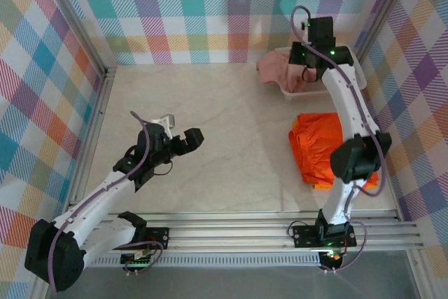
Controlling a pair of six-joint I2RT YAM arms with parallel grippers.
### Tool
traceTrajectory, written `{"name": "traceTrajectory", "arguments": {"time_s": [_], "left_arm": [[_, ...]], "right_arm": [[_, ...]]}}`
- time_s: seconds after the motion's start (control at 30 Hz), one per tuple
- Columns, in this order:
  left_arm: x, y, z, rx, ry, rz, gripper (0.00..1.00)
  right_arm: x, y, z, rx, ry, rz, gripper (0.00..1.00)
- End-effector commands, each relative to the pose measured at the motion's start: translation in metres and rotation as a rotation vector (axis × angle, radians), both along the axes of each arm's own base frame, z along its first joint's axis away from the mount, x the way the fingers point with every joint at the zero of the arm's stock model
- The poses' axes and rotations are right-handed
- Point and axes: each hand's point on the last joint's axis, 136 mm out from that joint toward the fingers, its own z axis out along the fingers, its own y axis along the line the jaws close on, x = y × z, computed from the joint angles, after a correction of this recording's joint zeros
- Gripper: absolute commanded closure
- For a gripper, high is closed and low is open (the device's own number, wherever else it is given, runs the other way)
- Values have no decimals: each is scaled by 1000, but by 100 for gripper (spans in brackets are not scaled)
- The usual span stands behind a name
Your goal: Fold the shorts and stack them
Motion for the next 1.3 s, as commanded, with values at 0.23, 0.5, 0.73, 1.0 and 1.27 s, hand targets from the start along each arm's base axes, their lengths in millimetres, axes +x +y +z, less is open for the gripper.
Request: {"name": "traceTrajectory", "arguments": {"time_s": [0.23, 0.5, 0.73, 1.0, 1.27], "left_arm": [[3, 3, 12, -11, -39, 19, 0], [0, 23, 26, -23, -85, 122, 0], [-17, 49, 51, -14, -152, 211, 0], [-11, 34, 25, 97, 15, 129, 0], [3, -28, -7, 278, 142, -134, 5]], "right_arm": [[-110, 131, 194, 190, -533, 521, 100], [-153, 258, 83, 45, -263, 826, 51], [-137, 251, 2, -10, -29, 687, 23], [-155, 178, -76, 101, 231, 465, 15], [-196, 88, -198, 287, 562, 126, 13]]}}
